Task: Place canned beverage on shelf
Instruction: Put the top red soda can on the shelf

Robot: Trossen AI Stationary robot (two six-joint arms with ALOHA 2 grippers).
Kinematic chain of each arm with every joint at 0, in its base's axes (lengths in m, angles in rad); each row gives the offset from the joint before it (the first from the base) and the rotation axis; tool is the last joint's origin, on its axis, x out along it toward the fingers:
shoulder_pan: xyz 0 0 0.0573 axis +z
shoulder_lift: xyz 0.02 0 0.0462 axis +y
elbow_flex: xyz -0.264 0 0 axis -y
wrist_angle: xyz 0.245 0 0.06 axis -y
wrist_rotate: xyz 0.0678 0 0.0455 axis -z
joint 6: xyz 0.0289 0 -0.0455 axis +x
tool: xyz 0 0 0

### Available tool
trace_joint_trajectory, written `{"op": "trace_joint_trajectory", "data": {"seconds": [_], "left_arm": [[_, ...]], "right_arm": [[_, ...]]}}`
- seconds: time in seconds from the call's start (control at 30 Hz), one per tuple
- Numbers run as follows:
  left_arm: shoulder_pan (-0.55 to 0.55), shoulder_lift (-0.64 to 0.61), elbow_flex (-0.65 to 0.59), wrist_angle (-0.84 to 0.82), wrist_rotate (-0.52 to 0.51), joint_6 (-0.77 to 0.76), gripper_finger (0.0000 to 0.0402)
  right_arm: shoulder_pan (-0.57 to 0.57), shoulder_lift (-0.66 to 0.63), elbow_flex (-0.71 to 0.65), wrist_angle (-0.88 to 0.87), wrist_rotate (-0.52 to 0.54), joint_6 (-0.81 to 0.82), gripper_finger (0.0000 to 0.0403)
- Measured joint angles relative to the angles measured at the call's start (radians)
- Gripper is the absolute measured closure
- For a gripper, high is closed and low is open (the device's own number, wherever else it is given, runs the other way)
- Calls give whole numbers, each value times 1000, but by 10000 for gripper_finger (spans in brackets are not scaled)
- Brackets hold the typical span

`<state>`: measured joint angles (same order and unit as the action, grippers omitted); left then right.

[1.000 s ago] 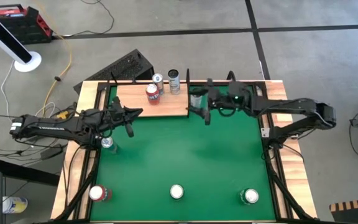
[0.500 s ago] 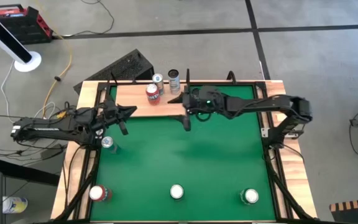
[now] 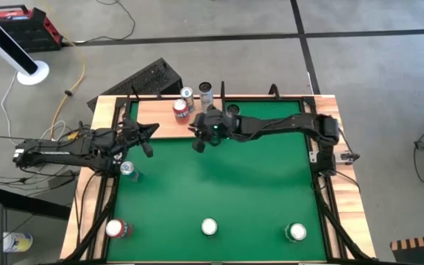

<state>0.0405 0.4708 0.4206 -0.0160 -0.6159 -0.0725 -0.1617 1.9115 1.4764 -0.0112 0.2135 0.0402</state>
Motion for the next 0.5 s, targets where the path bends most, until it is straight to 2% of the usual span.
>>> {"op": "trace_joint_trajectory", "data": {"seconds": [0.07, 0.1, 0.27, 0.5], "left_arm": [[1, 0, 0, -28, -30, 0, 402], [1, 0, 0, -39, -37, -1, 401], [0, 0, 0, -61, -36, -19, 401], [0, 0, 0, -64, -20, -18, 401]], "right_arm": [[-12, 47, 51, -6, 33, 10, 373], [-22, 63, 76, -39, 44, 11, 384], [-52, 110, 196, -196, 61, 18, 384], [-57, 154, 258, -228, 81, 21, 387]]}}
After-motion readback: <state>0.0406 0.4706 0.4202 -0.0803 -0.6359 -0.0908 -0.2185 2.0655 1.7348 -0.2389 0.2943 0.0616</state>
